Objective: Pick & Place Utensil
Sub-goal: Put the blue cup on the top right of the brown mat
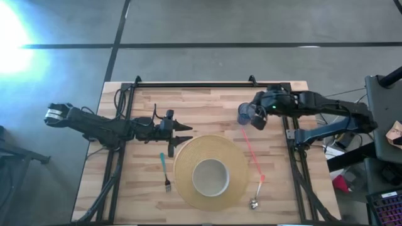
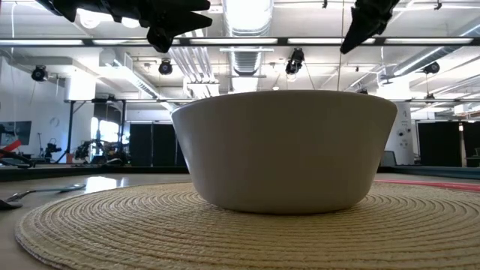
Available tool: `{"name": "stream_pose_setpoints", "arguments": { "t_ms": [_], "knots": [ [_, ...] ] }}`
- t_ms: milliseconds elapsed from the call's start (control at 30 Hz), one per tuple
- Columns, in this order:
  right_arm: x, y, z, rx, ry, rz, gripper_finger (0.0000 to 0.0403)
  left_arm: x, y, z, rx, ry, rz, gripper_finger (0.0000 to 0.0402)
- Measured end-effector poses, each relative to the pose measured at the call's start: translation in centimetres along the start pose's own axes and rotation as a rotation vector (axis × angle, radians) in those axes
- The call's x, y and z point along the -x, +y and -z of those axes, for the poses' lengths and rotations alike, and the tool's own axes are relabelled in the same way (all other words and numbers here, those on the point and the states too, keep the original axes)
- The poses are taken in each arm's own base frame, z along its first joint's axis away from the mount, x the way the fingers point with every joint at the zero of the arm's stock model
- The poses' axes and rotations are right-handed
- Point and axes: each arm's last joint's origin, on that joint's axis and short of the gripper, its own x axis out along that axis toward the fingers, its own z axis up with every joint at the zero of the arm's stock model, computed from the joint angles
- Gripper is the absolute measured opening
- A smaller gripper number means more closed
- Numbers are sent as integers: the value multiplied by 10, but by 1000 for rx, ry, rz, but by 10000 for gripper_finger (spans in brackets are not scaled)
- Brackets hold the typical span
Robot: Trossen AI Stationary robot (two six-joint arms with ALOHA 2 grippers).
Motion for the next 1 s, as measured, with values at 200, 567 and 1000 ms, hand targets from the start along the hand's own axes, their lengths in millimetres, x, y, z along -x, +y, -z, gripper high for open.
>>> {"name": "stream_pose_setpoints", "arguments": {
  "t_ms": [200,567,1000],
  "knots": [
    [-18,5,-10,40,93,32,124,0,0,0,0,1,0,170],
    [-46,3,-10,-76,233,-50,167,0,0,0,0,1,0,170],
    [-93,8,-10,-193,419,-109,176,0,0,0,0,1,0,170]
  ]
}}
